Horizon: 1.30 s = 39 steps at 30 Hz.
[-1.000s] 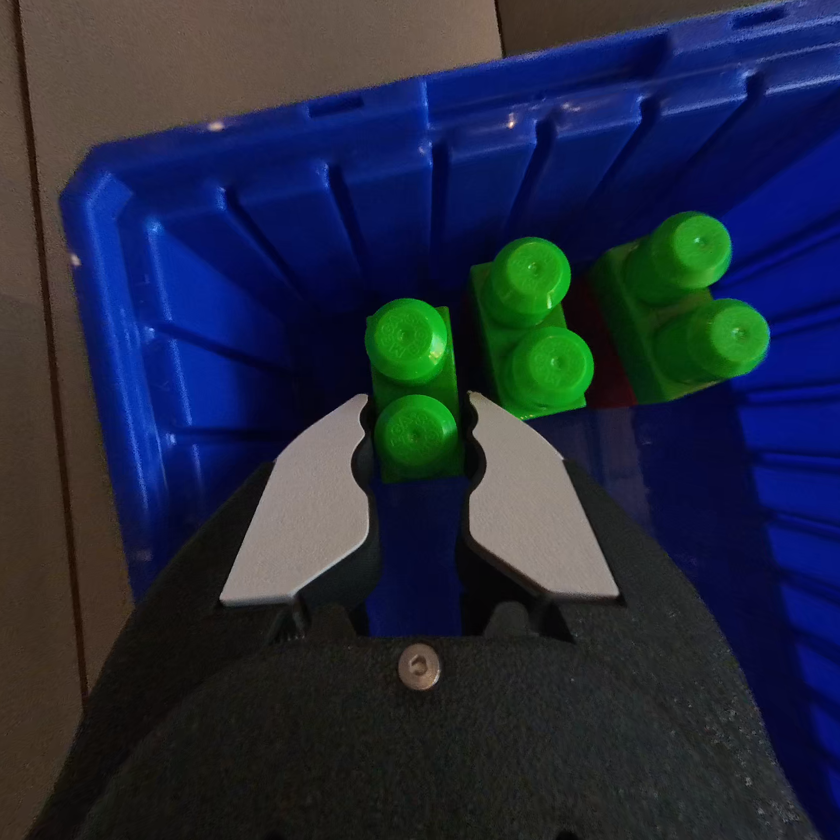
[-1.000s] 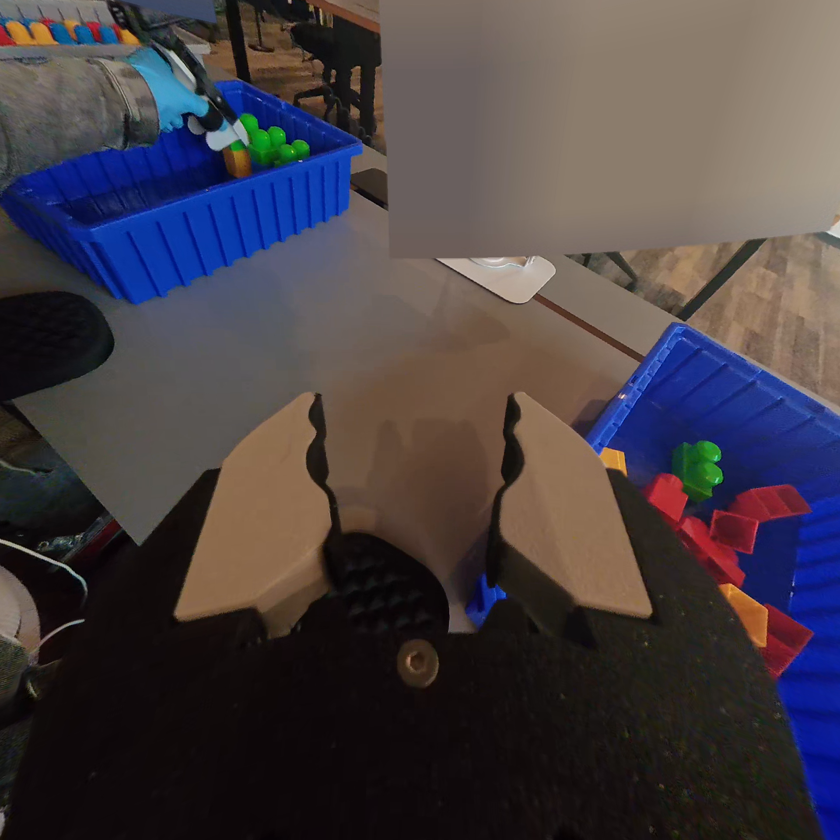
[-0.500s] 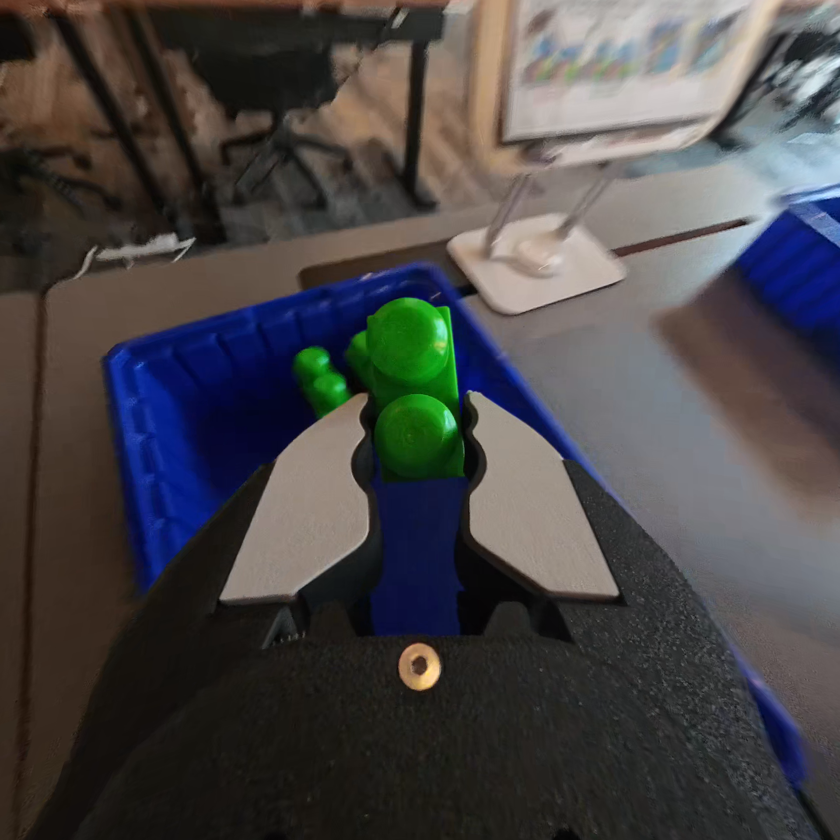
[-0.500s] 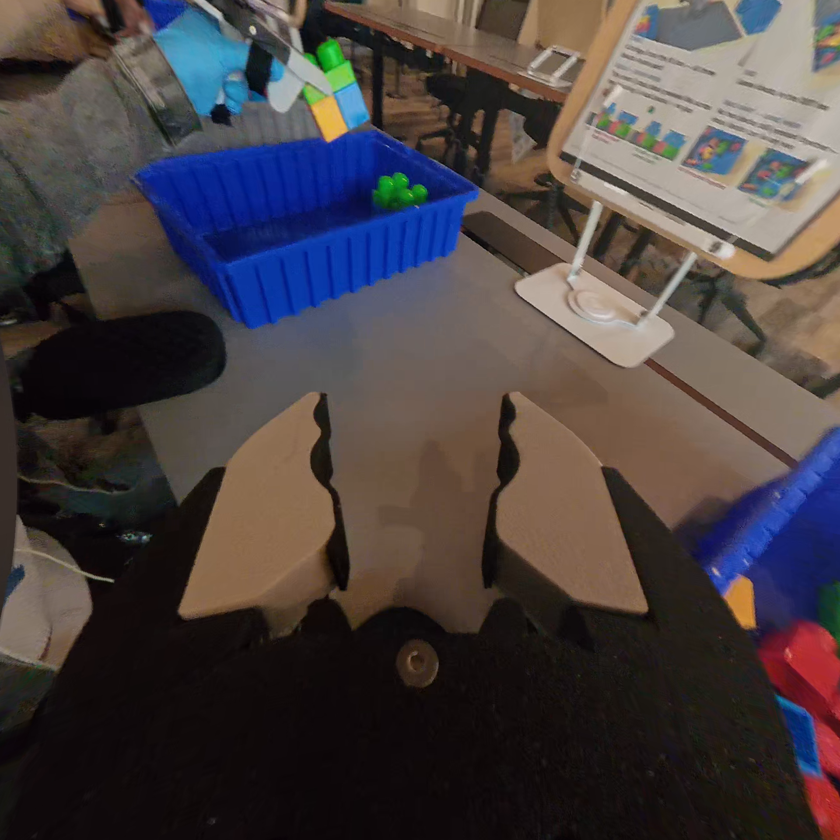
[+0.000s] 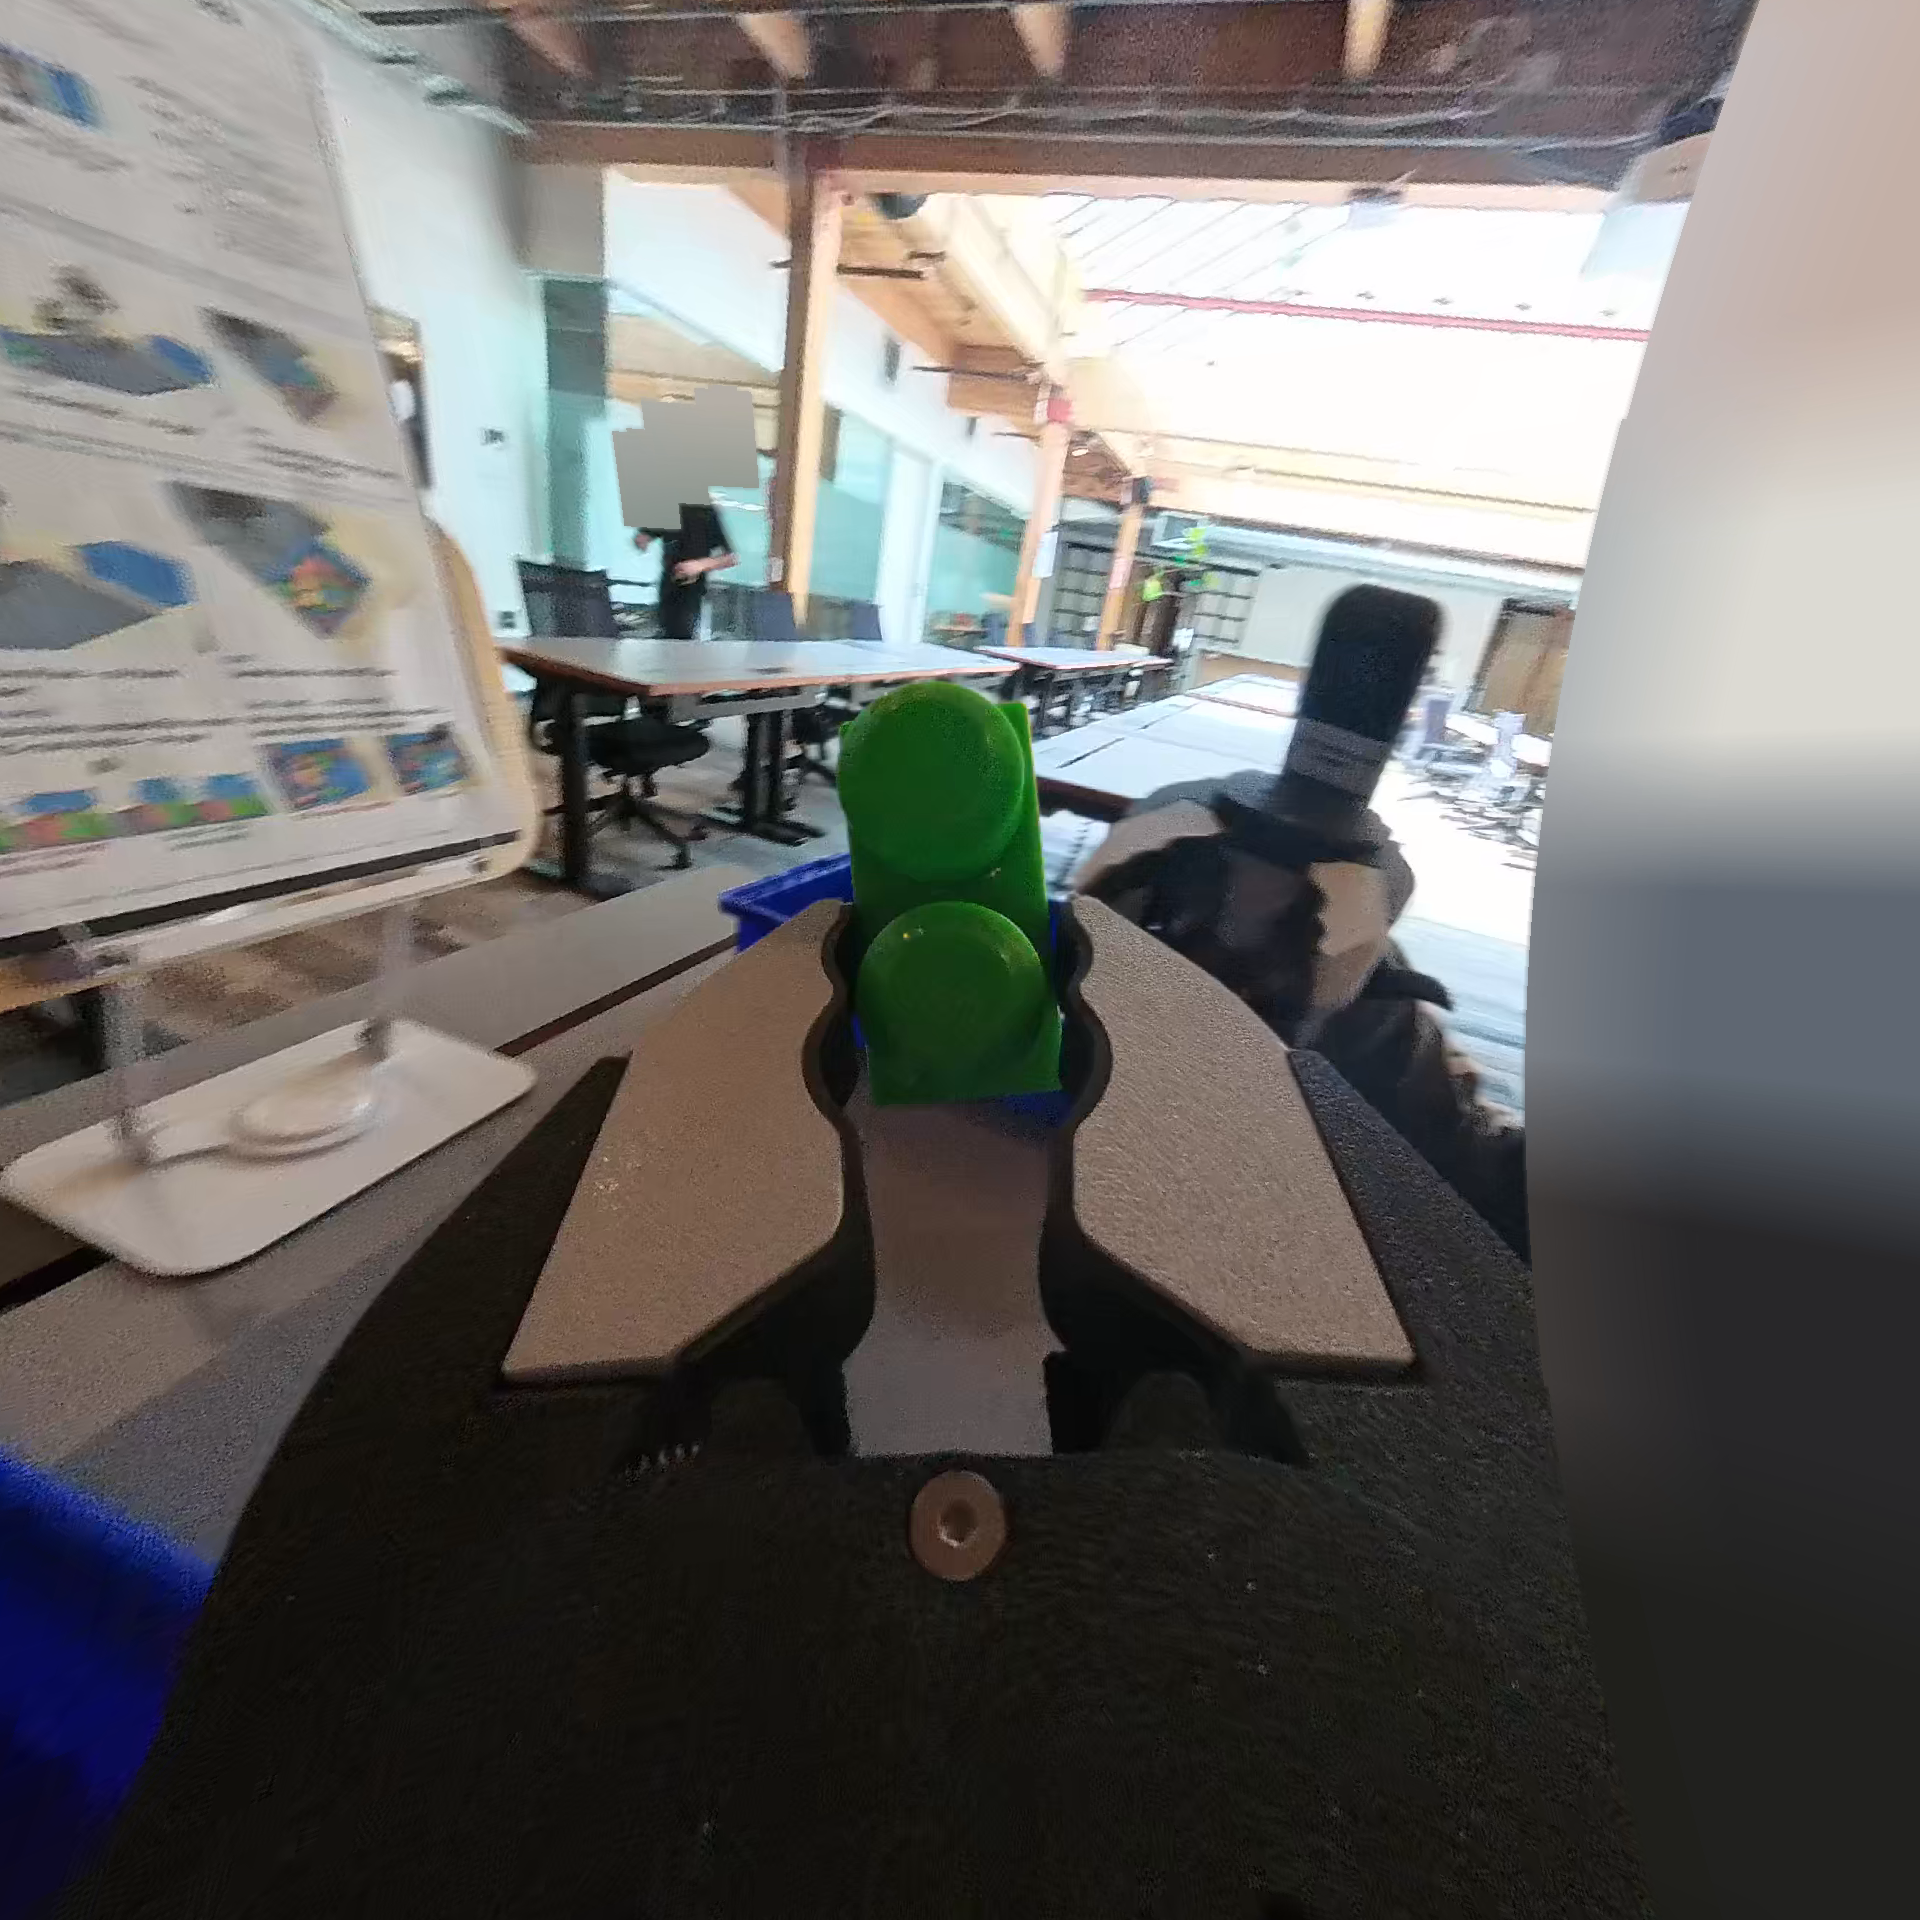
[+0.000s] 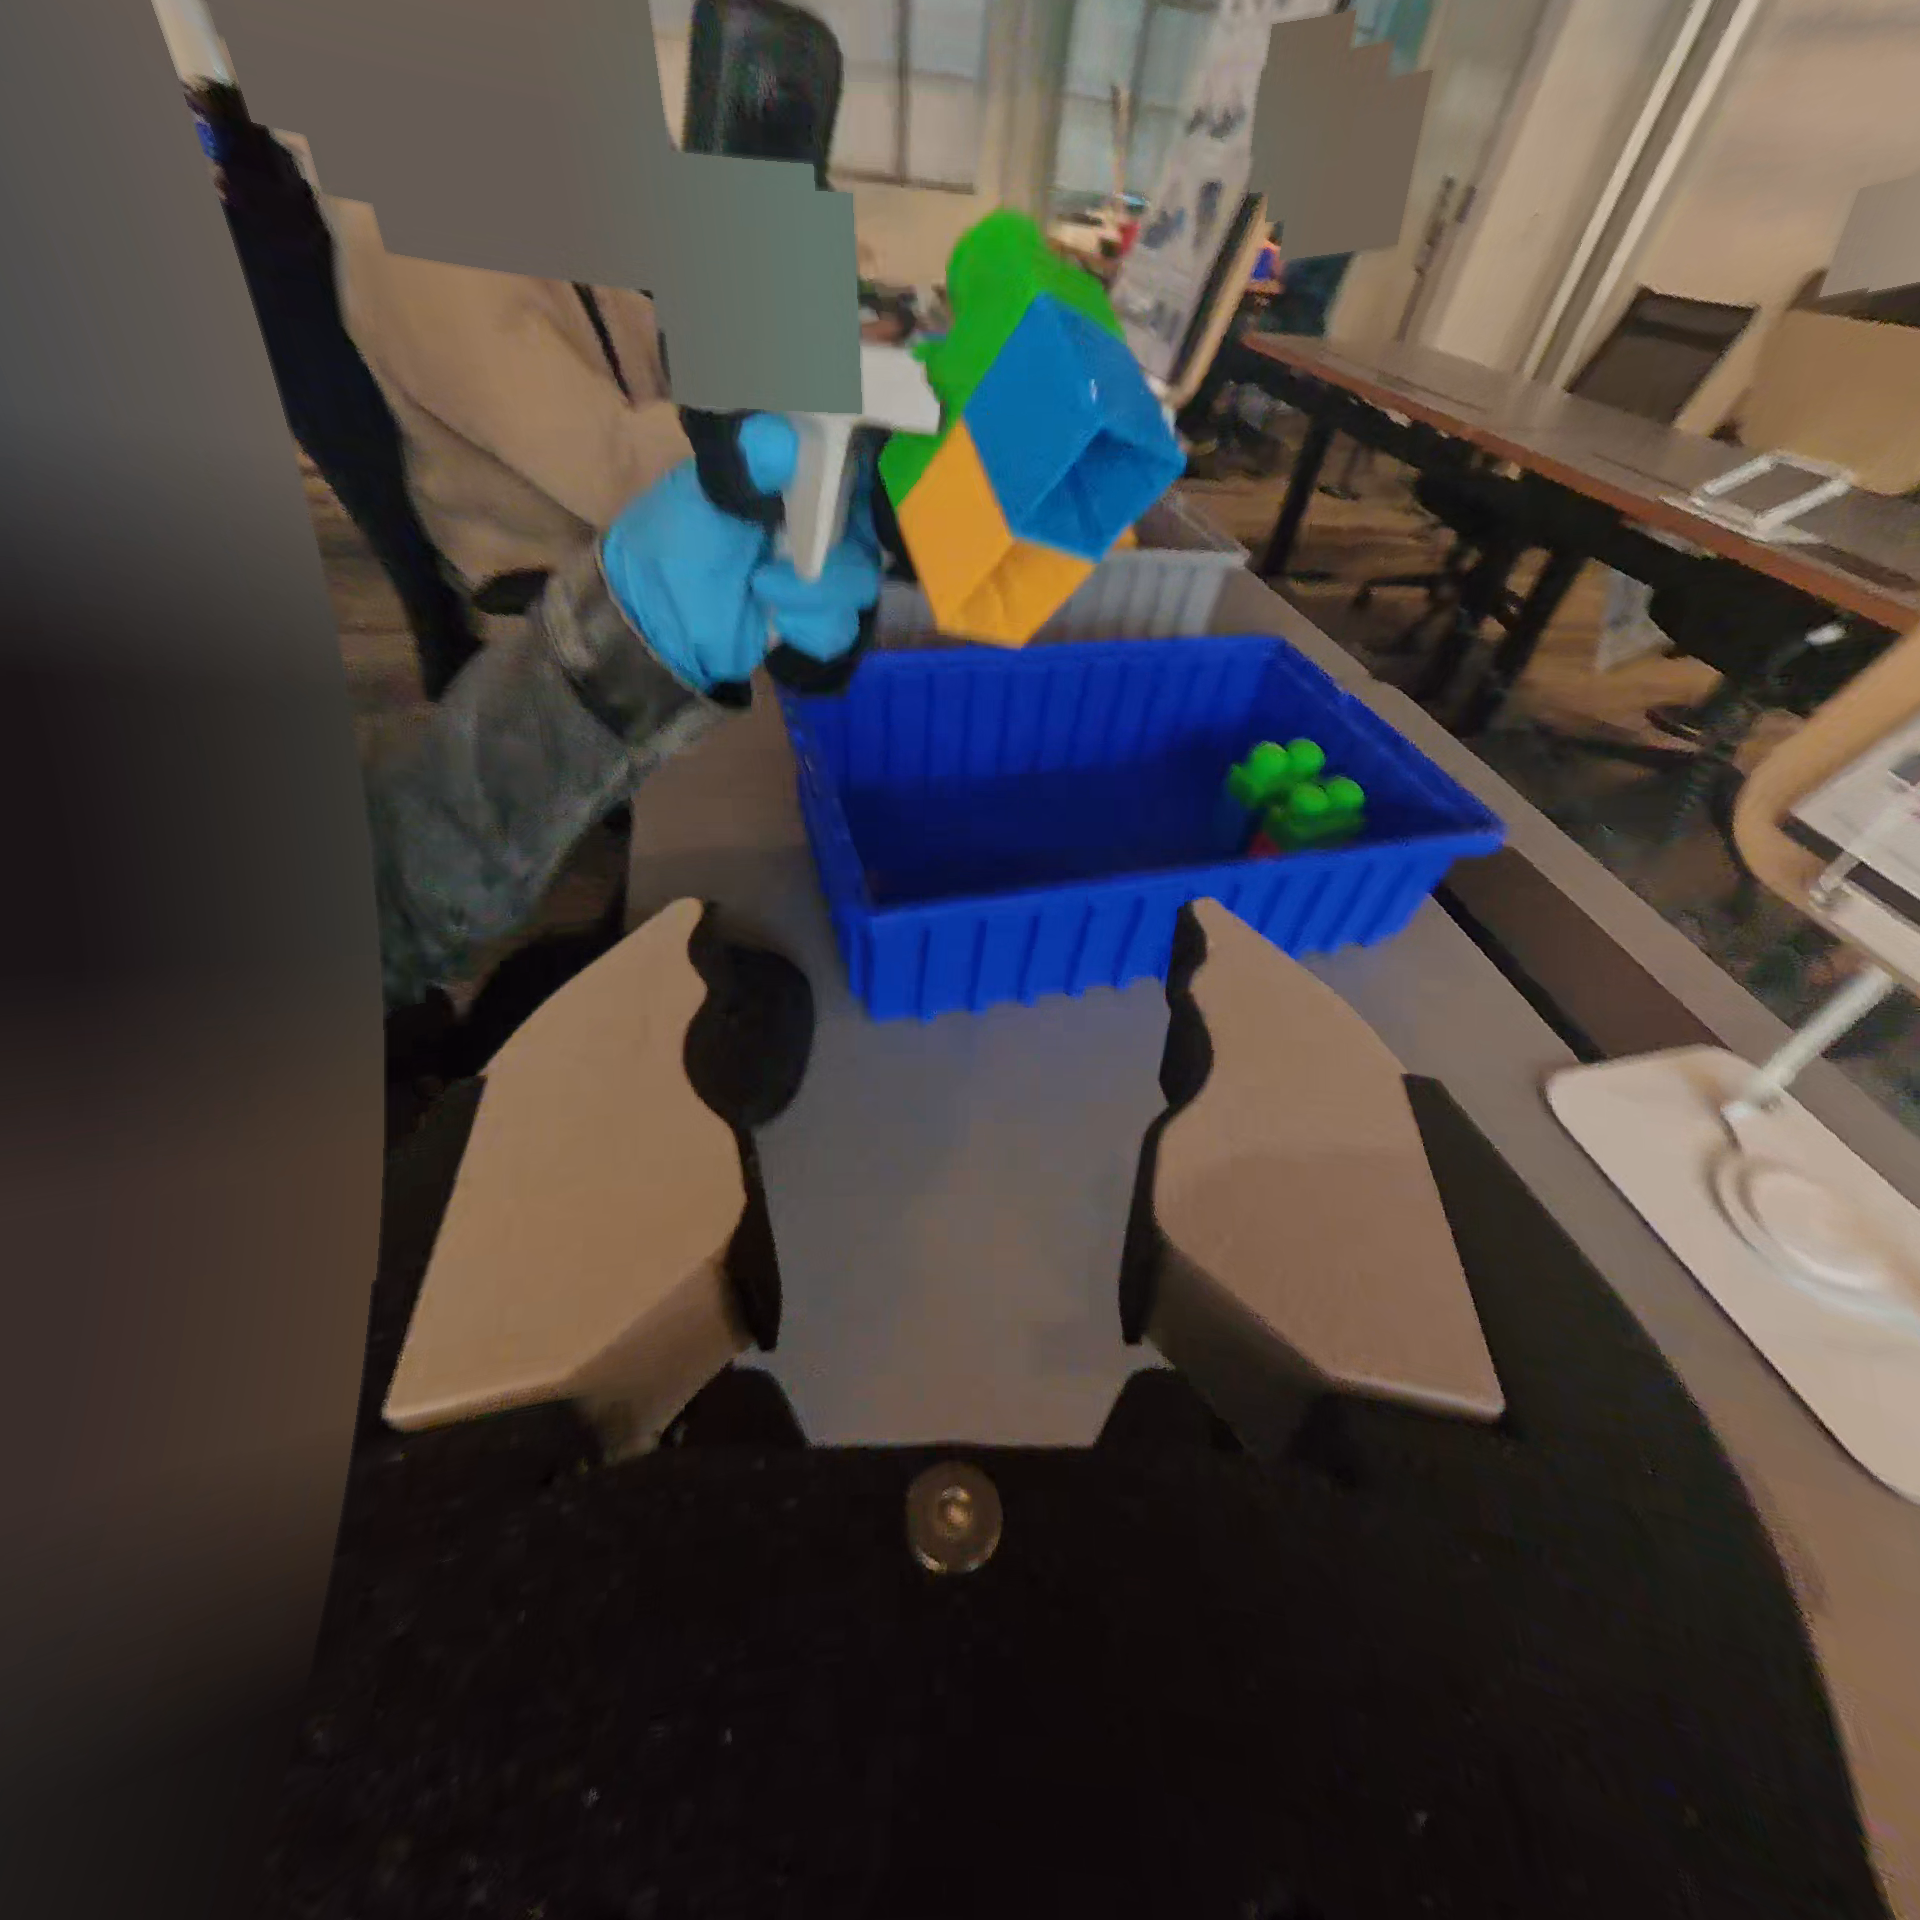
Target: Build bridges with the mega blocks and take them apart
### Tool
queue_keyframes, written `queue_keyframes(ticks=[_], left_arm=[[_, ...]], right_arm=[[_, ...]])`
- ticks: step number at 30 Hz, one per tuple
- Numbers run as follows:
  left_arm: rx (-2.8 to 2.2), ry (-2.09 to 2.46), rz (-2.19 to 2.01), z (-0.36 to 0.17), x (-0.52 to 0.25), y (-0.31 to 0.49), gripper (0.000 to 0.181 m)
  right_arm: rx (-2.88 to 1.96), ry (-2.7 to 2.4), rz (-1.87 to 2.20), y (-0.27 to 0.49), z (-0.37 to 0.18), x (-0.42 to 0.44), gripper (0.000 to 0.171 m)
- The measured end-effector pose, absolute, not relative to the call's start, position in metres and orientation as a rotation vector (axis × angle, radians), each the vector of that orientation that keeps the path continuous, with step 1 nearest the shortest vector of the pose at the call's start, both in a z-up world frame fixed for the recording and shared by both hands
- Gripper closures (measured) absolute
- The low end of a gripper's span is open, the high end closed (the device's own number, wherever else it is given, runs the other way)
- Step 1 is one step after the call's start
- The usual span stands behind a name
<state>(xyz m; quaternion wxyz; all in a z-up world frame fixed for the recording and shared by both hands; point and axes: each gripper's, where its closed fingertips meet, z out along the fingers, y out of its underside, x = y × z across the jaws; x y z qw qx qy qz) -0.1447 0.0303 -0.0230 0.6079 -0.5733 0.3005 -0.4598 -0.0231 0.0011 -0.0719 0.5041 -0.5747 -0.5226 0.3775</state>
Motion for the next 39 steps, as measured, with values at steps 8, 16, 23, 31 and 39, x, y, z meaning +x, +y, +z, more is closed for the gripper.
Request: queue_keyframes(ticks=[8, 16, 23, 31, 39], left_arm=[[-1.179, 0.804, -1.205, -0.016, -0.095, -0.011, 0.146], [-1.108, 0.773, -1.219, -0.014, -0.079, -0.018, 0.146], [-1.094, 0.762, -1.221, -0.012, -0.076, -0.019, 0.146], [-1.049, 0.689, -1.200, -0.007, -0.080, -0.020, 0.146], [-0.924, 0.571, -1.216, 0.013, -0.117, -0.029, 0.147]], right_arm=[[-1.269, -1.222, 1.281, -0.006, -0.033, -0.063, 0.090], [-1.066, -1.074, 1.519, -0.017, -0.014, -0.076, 0.123], [-1.032, -1.071, 1.531, -0.019, -0.014, -0.079, 0.134], [-1.008, -1.079, 1.534, -0.020, -0.020, -0.081, 0.136], [-0.995, -1.082, 1.535, -0.016, -0.025, -0.070, 0.136]])
